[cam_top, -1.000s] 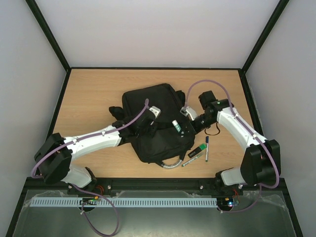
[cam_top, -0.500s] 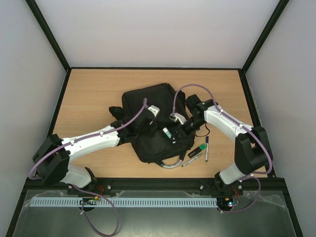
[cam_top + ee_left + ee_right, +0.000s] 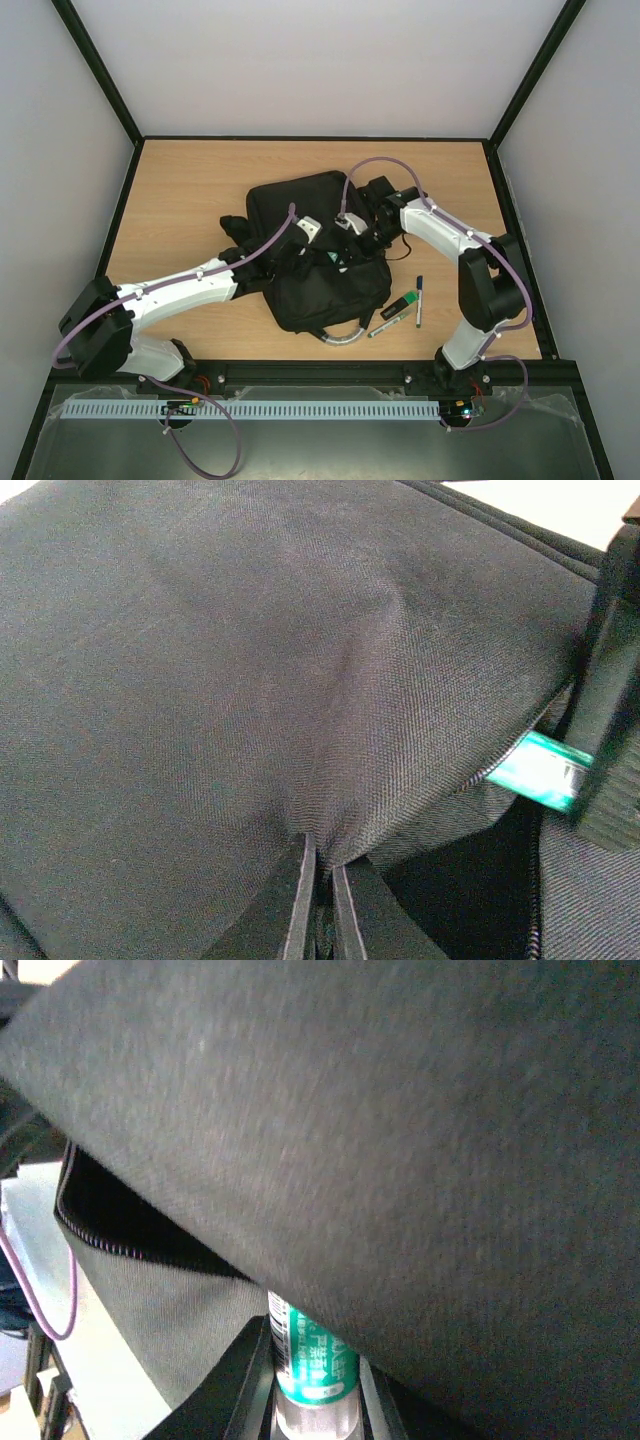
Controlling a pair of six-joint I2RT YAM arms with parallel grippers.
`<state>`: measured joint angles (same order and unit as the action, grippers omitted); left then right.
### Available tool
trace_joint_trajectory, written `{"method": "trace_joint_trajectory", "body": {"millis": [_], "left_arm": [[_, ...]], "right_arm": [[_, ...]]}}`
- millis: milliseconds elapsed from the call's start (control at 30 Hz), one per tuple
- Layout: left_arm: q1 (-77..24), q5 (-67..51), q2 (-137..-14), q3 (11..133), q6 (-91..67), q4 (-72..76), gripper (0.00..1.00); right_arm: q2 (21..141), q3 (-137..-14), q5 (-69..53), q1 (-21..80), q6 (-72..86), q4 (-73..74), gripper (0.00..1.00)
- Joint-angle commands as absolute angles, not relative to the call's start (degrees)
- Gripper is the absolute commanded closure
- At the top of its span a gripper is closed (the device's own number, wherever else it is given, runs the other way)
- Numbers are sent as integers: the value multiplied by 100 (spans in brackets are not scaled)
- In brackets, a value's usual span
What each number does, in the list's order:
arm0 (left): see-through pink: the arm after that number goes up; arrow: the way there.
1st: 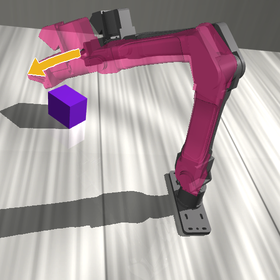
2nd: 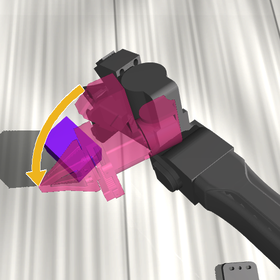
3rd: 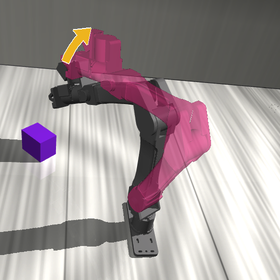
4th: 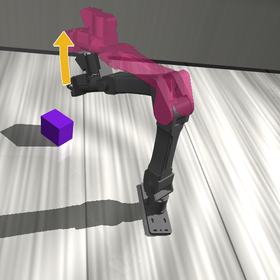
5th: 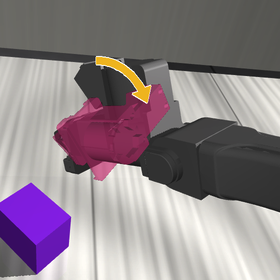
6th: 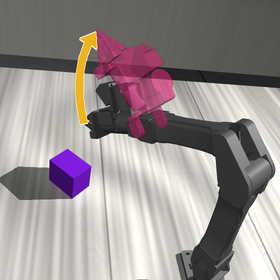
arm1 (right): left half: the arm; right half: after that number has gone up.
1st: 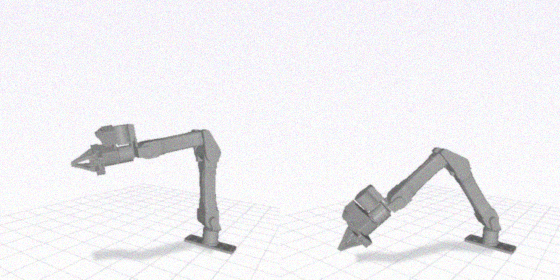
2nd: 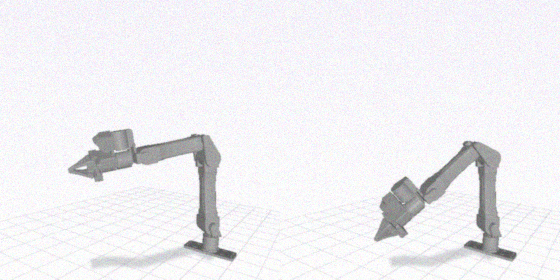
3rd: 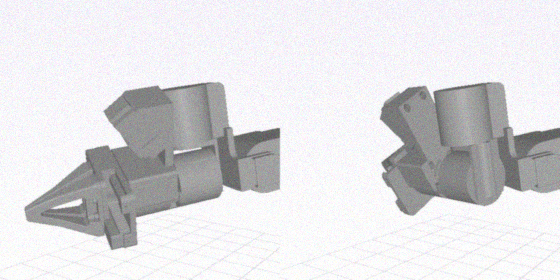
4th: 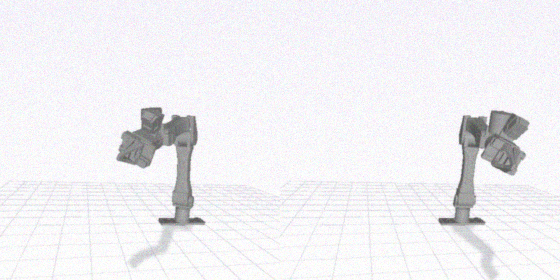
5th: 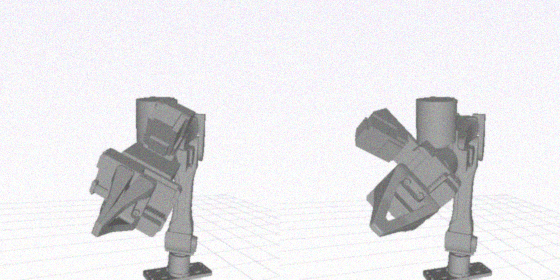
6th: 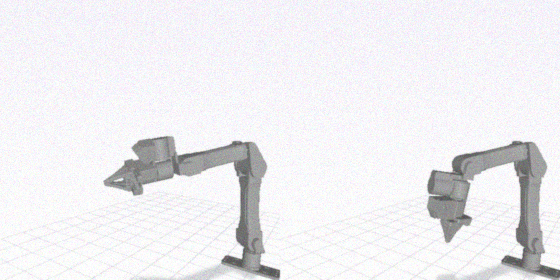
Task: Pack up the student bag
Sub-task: Place the stationery in the student bag.
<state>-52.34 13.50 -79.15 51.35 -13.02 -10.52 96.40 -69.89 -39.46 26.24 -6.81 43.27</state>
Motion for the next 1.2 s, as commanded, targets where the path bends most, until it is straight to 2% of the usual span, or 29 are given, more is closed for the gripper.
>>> {"method": "trace_joint_trajectory", "body": {"millis": [0, 133, 200, 267, 500, 800, 900, 1000, 1167], "left_arm": [[-5265, 1282, -7707, 5118, -1219, -729, 98], [-5265, 1249, -7717, 5113, -1187, -758, 98], [-5265, 1273, -7670, 5092, -1191, -772, 98], [-5266, 1347, -7595, 5044, -1211, -768, 98], [-5266, 1471, -7568, 5017, -1049, -1015, 98], [-5265, 1395, -7613, 4947, -989, -976, 98], [-5270, 1331, -7629, 4963, -1017, -984, 98], [-5265, 1308, -7606, 4941, -1028, -968, 98], [-5265, 1318, -7566, 4917, -1023, -967, 98]], "right_arm": [[9842, -7330, -3994, 2659, -268, 4268, 93], [9860, -7417, -4030, 2786, -266, 4311, 84], [9866, -7380, -4109, 2826, -285, 4290, 73], [9878, -7374, -4209, 2831, -356, 4317, 57], [9332, -7340, -3655, 2830, -1078, 4842, 41], [8210, -7011, -2727, 2830, -3015, 5152, 40], [7843, -6696, -2247, 2830, -3769, 4579, 40], [7636, -6323, -1808, 2834, -4207, 3733, 36], [7971, -6382, -1531, 2832, -3994, 2996, 31]]}}
